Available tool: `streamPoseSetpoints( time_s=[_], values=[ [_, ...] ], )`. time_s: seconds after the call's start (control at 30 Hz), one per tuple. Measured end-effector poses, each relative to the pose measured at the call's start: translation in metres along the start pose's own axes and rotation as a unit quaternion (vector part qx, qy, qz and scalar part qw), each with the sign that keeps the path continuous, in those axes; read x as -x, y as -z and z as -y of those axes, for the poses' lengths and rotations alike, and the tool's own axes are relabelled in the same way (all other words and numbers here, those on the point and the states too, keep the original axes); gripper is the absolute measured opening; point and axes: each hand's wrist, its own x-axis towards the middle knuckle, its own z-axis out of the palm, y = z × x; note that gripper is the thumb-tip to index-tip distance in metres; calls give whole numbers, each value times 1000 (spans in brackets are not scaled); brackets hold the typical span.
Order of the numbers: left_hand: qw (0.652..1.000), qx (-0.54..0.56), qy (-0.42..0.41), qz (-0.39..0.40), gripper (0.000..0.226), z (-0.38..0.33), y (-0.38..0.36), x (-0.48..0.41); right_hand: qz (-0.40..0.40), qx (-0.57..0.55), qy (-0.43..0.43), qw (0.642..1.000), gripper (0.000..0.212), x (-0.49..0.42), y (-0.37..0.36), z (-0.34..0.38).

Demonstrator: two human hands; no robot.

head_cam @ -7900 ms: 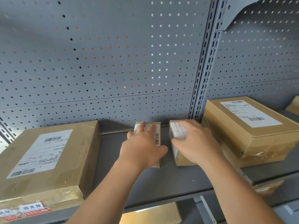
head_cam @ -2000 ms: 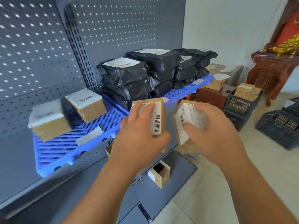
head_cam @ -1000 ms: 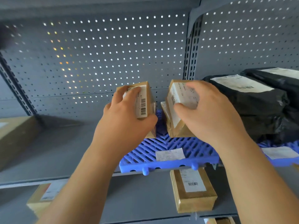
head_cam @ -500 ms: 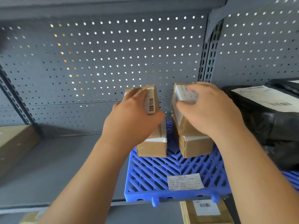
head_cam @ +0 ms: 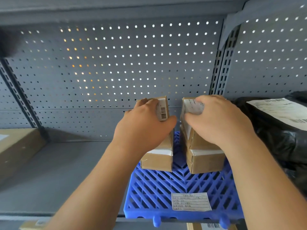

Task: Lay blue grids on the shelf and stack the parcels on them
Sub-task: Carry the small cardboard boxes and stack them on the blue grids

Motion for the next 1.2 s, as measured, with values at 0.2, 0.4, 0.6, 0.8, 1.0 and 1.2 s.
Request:
streamPoseSetpoints(
  time_s=[0.2,0.4,0.6,0.8,1.0,1.2],
  values=[
    [1000,7,-3,22,72,-5,-7,-2,9,18,-2,1000,44,0,-2,-2],
    [999,53,9,-1,66,-3,-3,-5,-53,-81,-13,995,53,-5,0,-10],
    [982,182,36,-37,52,12,-5,-10,-110,-210,-31,971,48,0,-14,-23],
    [950,296,46,-92,41,24,-11,-9,-140,-268,-12,953,40,2,-15,-32],
    [910,396,96,-77,43,46,-29,-6,-141,-411,-53,899,46,19,-27,-43],
    [853,510,111,8,50,61,-54,1,-116,-477,-106,865,59,33,-48,-57]
  ],
)
